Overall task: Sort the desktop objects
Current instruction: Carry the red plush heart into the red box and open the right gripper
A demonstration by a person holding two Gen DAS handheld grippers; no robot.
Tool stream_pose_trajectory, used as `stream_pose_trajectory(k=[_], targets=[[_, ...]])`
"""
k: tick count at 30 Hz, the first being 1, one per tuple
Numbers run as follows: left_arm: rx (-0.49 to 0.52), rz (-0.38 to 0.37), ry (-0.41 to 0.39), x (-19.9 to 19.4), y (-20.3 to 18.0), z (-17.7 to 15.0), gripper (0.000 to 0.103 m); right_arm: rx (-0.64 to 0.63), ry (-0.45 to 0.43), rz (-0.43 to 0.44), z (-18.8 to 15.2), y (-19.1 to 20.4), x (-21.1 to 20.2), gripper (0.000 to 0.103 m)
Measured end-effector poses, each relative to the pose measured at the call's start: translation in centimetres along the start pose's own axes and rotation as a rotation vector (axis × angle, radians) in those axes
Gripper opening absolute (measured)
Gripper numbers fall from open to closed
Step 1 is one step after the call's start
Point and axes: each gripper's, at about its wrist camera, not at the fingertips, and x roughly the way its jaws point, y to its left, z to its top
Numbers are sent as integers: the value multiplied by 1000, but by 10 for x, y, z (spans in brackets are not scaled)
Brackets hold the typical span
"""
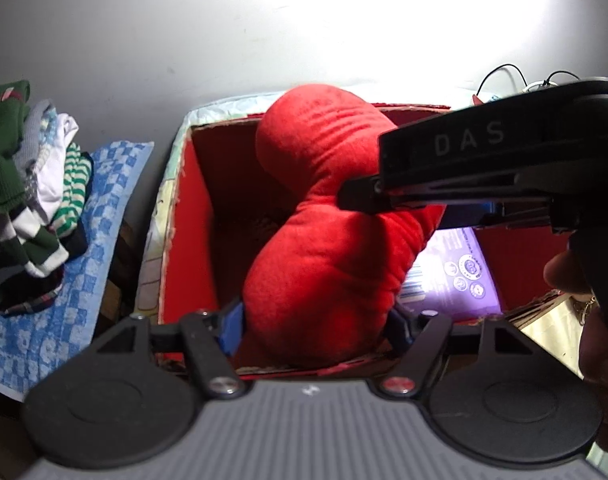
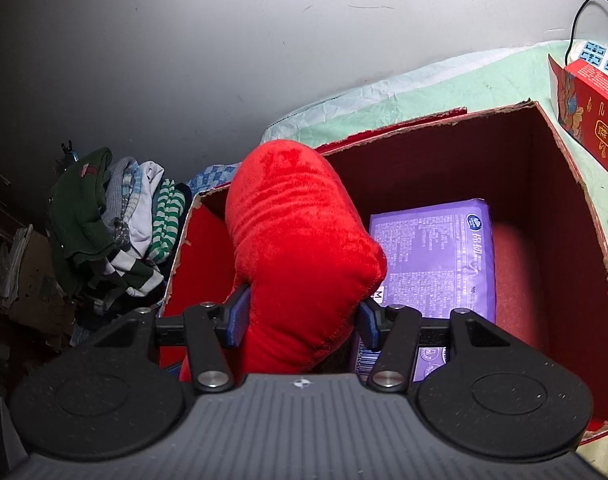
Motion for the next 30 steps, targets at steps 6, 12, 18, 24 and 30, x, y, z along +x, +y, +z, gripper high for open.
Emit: stream_pose_trajectory(k=[6,12,18,24,30], targets=[[2,9,-41,-2,1,-5,76,-17,40,-20,-7,2,18,58],[-13,21,-79,-21,4,-2,77,-65,-9,-14,-8,4,-10,70],[-47,73,-35,-22,2,5,76,1,-162,-29,-10,-5,-51,77],[-75,109,-27,-25,-7,5,78,19,-208,-120,-16,-13,-75,67],[-87,140,-32,-32,-17,4,84,-6,-229,-192,-23,-15,-91,67]])
